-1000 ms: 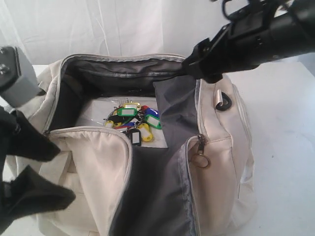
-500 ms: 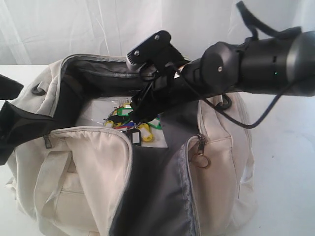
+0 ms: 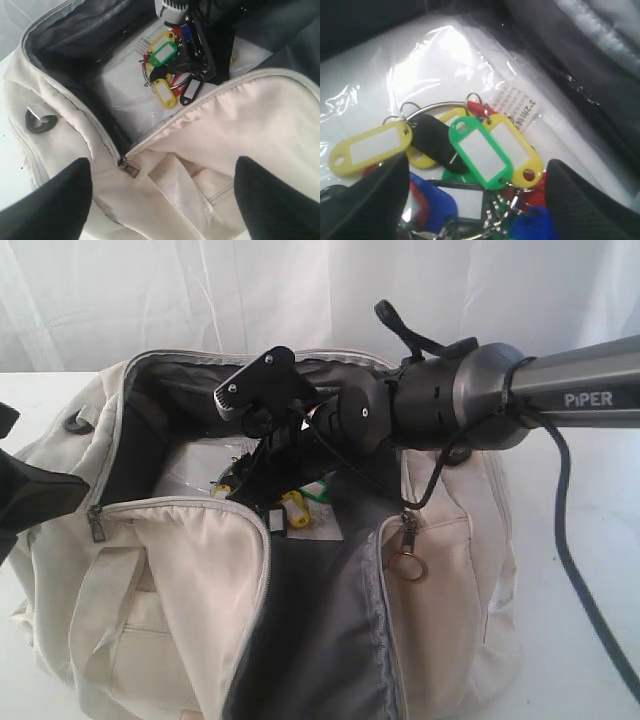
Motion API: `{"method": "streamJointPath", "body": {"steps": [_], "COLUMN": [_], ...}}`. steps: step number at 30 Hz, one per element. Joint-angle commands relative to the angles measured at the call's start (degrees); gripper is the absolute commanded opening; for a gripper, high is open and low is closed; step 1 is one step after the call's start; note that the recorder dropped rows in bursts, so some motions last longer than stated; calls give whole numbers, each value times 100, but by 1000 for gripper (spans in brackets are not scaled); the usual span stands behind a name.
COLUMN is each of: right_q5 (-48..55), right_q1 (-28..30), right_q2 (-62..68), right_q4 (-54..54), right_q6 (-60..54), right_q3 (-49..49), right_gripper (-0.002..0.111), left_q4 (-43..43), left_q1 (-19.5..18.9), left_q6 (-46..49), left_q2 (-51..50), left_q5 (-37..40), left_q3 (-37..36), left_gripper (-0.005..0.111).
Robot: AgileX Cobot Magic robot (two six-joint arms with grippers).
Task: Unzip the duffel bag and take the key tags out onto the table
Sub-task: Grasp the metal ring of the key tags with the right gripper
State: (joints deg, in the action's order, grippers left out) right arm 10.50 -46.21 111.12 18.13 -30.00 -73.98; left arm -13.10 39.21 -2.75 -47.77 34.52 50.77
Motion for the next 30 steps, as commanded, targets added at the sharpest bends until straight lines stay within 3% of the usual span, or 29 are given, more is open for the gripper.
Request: {"method": "streamJointPath", "body": {"steps": [1, 8, 14, 21, 24, 30], "right_q5": [57, 225, 327, 350, 335, 298], "right_q1": [18, 55, 55, 55, 55, 55], "right_q2": [136, 321, 393, 381, 318, -57], "right_q4": [14, 4, -14, -66, -66, -66], "right_q6": [43, 43, 43, 43, 43, 52], "right_q3": [-25, -25, -25, -25, -25, -25], "right_gripper": [70, 68, 46, 12, 0, 0], "left_q4": [-99, -1434, -2221, -2312, -2312, -2301], "left_q1": [-22, -22, -22, -22, -22, -22], "left_q6": [-94, -1451, -2150, -2150, -2150, -2150], "left_q2": [44, 83, 625, 1450, 1663, 2044], "left_q5": [169, 612, 494, 723, 980, 1096], "left_q3": [-6, -6, -6, -6, -6, -6], "left_gripper": [79, 79, 76, 63, 63, 63]}}
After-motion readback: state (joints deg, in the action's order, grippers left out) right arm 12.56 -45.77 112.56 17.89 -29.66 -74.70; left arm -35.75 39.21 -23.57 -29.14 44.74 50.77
